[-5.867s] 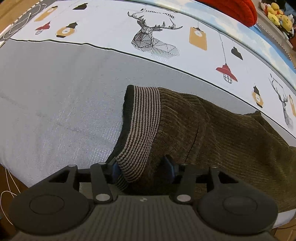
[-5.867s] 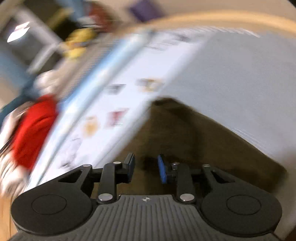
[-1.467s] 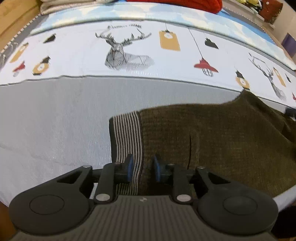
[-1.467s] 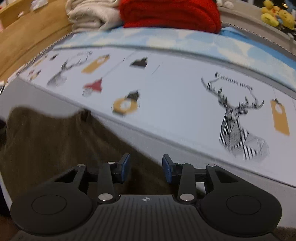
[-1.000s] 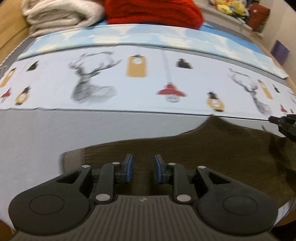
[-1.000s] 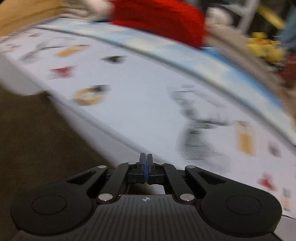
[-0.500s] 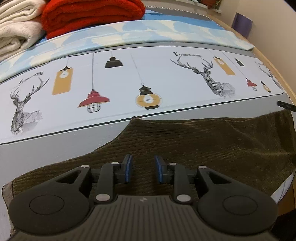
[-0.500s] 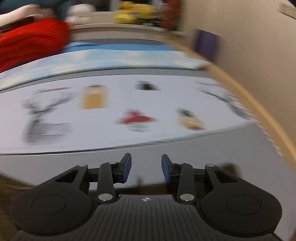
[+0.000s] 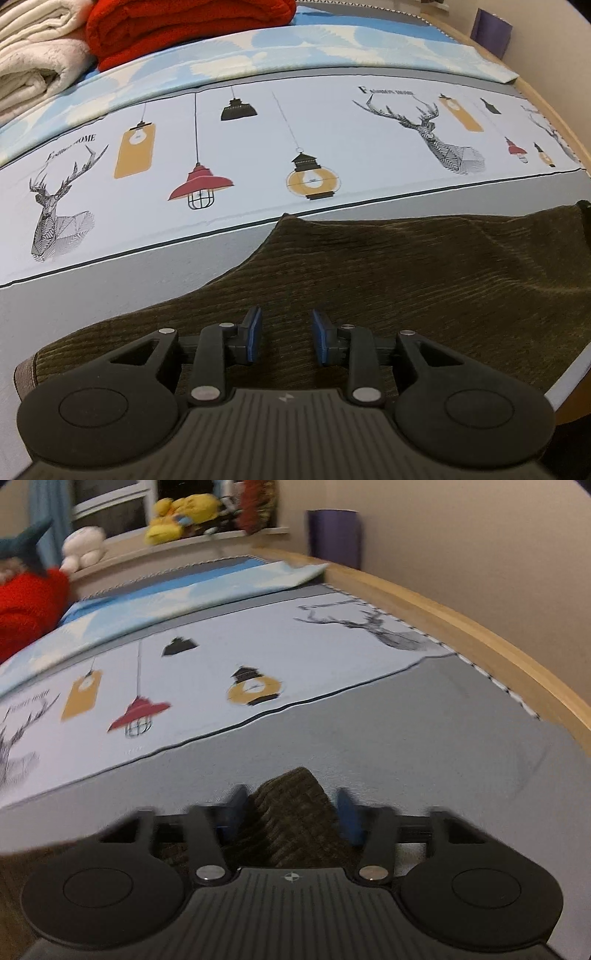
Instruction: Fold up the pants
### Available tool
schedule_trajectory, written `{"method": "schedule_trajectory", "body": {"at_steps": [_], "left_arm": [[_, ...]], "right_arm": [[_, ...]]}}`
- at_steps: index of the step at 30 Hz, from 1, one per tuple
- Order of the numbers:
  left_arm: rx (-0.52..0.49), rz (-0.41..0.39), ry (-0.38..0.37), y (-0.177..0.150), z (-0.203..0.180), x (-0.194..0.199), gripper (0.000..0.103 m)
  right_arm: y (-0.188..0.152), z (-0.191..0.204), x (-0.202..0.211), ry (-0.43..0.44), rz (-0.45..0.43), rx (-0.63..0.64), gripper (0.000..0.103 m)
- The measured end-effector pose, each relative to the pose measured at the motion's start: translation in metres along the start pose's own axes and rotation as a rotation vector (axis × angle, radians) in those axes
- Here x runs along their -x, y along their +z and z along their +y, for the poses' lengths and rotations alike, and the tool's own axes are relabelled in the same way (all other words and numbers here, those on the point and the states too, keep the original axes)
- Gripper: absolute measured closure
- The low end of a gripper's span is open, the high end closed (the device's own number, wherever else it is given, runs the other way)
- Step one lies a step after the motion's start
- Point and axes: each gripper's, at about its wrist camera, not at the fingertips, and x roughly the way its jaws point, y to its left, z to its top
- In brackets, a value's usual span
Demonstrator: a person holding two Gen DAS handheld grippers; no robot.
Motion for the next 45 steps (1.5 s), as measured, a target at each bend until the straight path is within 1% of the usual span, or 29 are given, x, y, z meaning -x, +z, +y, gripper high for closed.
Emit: {"method": "schedule_trajectory", "body": {"at_steps": [2,3,4,5,7,8,10,11,12,13,14,15,18,21,25,29,32,35,37,38,39,41,43,45], "left_arm": [[-0.003,0.001,0.001,0.000,-0.001,0.000,0.070],[-0.005,0.000,-0.001,0.001,-0.002,0.000,0.070],[-0.007,-0.002,-0.004,0.002,-0.003,0.000,0.070],[-0.008,-0.002,-0.007,0.002,-0.004,-0.001,0.070],[-0.014,-0.002,-0.015,0.003,-0.007,-0.001,0.070],[-0.018,-0.002,-0.019,0.003,-0.008,-0.001,0.070],[-0.024,0.002,-0.025,0.003,-0.009,-0.002,0.070],[-0.028,0.003,-0.031,0.003,-0.010,-0.002,0.070],[-0.033,0.004,-0.037,0.003,-0.010,-0.002,0.070],[-0.039,0.006,-0.043,0.003,-0.010,-0.002,0.070],[-0.043,0.006,-0.045,0.003,-0.010,-0.001,0.069],[-0.046,0.003,-0.049,0.002,-0.010,0.001,0.069],[-0.049,-0.014,-0.077,0.000,-0.010,0.009,0.067],[-0.062,-0.033,-0.087,-0.004,-0.011,0.019,0.067],[-0.055,-0.047,-0.092,-0.011,-0.007,0.030,0.066],[-0.060,-0.062,-0.097,-0.019,-0.004,0.039,0.066],[-0.058,-0.060,-0.086,-0.024,0.001,0.042,0.066],[-0.043,-0.053,-0.070,-0.028,0.010,0.042,0.066],[-0.035,-0.049,-0.059,-0.030,0.016,0.042,0.066],[-0.032,-0.047,-0.055,-0.031,0.020,0.042,0.066],[-0.030,-0.046,-0.051,-0.032,0.022,0.042,0.066],[-0.024,-0.050,-0.044,-0.032,0.029,0.045,0.066],[-0.006,-0.059,-0.042,-0.032,0.037,0.048,0.066],[0.019,-0.070,-0.040,-0.033,0.047,0.053,0.066]], "right_arm": [[0.005,0.000,0.005,0.004,-0.034,0.028,0.094],[0.008,-0.003,0.007,-0.007,-0.055,0.006,0.095],[0.013,-0.006,0.006,-0.042,-0.070,-0.025,0.095],[0.016,-0.011,0.003,-0.095,-0.073,-0.069,0.095],[0.015,-0.013,-0.003,-0.144,-0.033,-0.137,0.090],[0.015,-0.013,-0.006,-0.164,-0.004,-0.152,0.085],[0.015,-0.013,0.000,-0.158,0.004,-0.170,0.085],[0.016,-0.015,0.007,-0.150,-0.005,-0.186,0.080],[0.017,-0.018,0.014,-0.157,-0.008,-0.203,0.071],[0.017,-0.021,0.022,-0.170,-0.011,-0.224,0.067],[0.016,-0.028,0.032,-0.181,-0.018,-0.258,0.059],[0.013,-0.034,0.041,-0.187,-0.024,-0.289,0.054],[-0.002,-0.058,0.070,-0.194,-0.012,-0.396,0.053],[-0.024,-0.082,0.094,-0.196,0.028,-0.516,0.053],[-0.059,-0.105,0.118,-0.197,0.069,-0.662,0.053],[-0.090,-0.116,0.123,-0.150,0.152,-0.784,0.053],[-0.106,-0.115,0.119,-0.083,0.199,-0.842,0.052],[-0.109,-0.111,0.113,-0.059,0.211,-0.848,0.052],[-0.106,-0.106,0.109,-0.054,0.203,-0.829,0.054],[-0.104,-0.103,0.107,-0.060,0.202,-0.822,0.067],[-0.102,-0.100,0.107,-0.087,0.201,-0.813,0.077],[-0.098,-0.094,0.111,-0.109,0.181,-0.824,0.080],[-0.092,-0.089,0.121,-0.136,0.138,-0.837,0.081],[-0.078,-0.069,0.135,-0.170,0.076,-0.796,0.081]]}}
